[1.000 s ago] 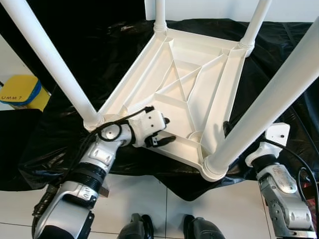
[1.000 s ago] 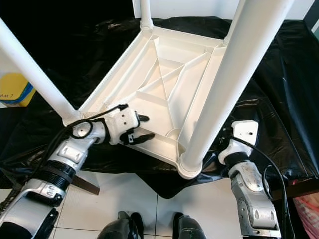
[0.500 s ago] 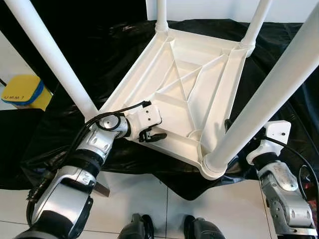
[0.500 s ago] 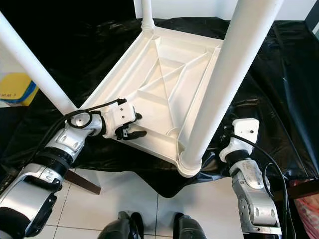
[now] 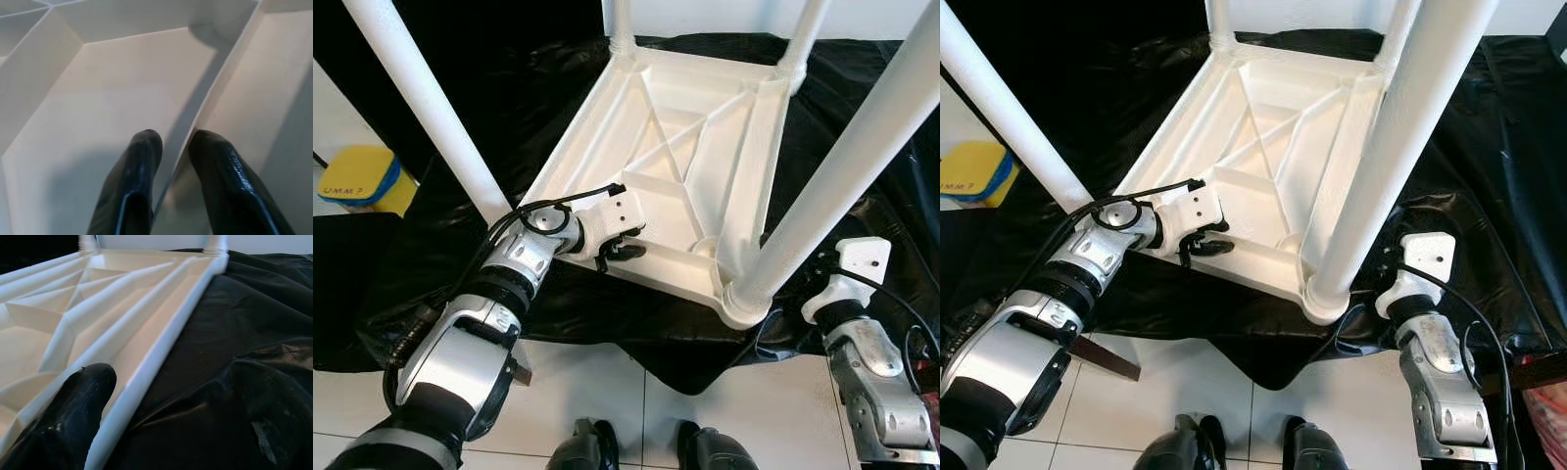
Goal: Building children table
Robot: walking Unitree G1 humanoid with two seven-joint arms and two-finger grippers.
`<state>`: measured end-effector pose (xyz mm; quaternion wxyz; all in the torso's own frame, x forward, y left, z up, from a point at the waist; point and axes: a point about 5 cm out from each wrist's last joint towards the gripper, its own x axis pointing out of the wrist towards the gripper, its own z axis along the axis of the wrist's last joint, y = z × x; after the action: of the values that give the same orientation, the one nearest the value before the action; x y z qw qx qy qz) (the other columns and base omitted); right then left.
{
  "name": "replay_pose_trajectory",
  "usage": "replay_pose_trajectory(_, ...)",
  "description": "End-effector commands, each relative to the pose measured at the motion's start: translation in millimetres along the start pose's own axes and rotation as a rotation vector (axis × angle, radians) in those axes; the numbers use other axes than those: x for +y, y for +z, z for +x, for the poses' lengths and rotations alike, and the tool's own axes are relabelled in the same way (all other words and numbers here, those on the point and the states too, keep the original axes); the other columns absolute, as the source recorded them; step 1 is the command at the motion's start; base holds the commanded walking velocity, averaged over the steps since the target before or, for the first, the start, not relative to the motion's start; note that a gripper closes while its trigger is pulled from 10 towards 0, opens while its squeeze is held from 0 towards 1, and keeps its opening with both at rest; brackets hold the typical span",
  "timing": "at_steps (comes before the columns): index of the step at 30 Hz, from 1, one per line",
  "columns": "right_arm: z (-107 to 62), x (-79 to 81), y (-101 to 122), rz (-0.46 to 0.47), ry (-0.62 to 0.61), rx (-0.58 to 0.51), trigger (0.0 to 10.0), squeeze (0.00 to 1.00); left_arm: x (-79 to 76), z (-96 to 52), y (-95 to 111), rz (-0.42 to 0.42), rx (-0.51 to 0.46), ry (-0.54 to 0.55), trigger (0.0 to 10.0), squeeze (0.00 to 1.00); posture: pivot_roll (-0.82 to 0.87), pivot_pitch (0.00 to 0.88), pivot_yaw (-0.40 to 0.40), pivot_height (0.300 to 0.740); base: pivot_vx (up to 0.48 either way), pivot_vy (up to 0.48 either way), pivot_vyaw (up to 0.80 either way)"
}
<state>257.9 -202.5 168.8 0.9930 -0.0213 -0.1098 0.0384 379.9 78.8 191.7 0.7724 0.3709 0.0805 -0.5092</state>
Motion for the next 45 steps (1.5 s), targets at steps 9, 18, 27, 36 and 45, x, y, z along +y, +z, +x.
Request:
replay_pose_trajectory(9,-3.5,-0.4,-3.7,0.001,-0.047,0.015,10.0,0.00,7.5,7.0,-11.1,-0.136,0.019,0.241,10.0,0.00,-0.13,0.245,0.059,0.740,0.000,0.000,0.00)
replay_pose_trajectory(18,-2.3,-7.6,-5.9,-0.010,-0.136,0.022,10.0,0.00,10.1,3.4,-16.8,-0.330,-0.093,0.351,10.0,1.00,-0.12,0.236,0.058,0.740,0.000,0.000,0.00)
replay_pose_trajectory(27,-2.2,-11.3,-3.8,-0.005,-0.196,-0.005,10.0,0.00,11.7,-16.6,-6.8,-0.427,-0.400,0.405,10.0,0.00,-0.12,0.211,0.045,0.740,0.000,0.000,0.00)
replay_pose_trajectory(36,-14.1,-6.7,-1.8,-0.002,-0.147,-0.017,10.0,0.00,-4.6,-47.6,-16.4,-0.429,-0.489,0.445,10.0,0.00,-0.11,0.185,0.024,0.740,0.000,0.000,0.00)
replay_pose_trajectory(45,-24.7,-16.9,5.2,-0.016,-0.046,-0.013,10.0,0.00,-27.5,-62.7,-12.6,-0.410,-0.513,0.456,10.0,0.00,-0.12,0.173,0.014,0.740,0.000,0.000,0.00)
